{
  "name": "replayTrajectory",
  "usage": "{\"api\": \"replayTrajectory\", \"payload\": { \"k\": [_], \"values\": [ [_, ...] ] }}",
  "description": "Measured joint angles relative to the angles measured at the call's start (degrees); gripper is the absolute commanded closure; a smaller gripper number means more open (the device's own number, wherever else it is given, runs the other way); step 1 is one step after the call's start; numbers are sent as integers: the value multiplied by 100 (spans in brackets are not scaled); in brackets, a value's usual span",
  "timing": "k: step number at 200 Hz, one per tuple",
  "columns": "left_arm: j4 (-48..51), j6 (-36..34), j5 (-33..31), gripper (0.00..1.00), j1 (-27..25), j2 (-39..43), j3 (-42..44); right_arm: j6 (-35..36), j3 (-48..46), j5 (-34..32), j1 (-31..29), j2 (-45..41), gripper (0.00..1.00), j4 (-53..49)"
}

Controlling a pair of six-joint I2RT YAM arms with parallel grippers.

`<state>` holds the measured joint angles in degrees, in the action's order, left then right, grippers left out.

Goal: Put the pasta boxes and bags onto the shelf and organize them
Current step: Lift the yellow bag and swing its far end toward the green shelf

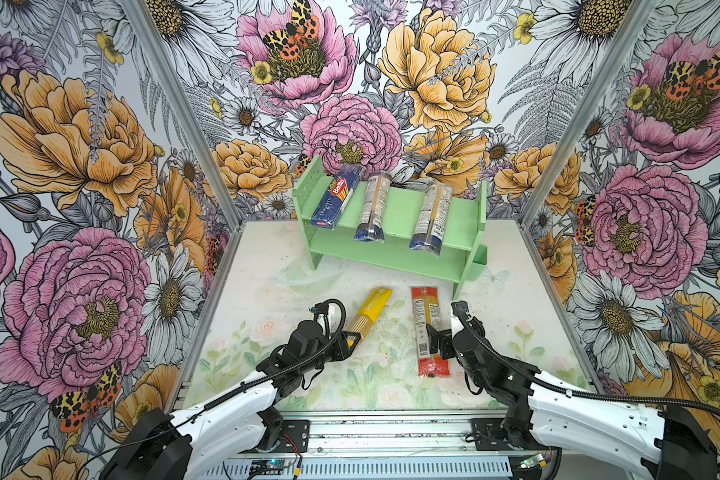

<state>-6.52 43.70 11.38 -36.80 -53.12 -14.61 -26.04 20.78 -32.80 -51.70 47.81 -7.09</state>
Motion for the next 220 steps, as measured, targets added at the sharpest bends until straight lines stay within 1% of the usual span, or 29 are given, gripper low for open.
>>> {"api": "replayTrajectory", "payload": {
  "k": [79,140,220],
  "values": [
    [39,396,503,100,409,315,0,0,0,0,0,70,0,0],
    [63,590,756,100,595,817,0,2,0,-2,4,173,0,2],
    [385,697,892,100,684,1504,-35,0,0,0,4,188,1,4]
  ]
}}
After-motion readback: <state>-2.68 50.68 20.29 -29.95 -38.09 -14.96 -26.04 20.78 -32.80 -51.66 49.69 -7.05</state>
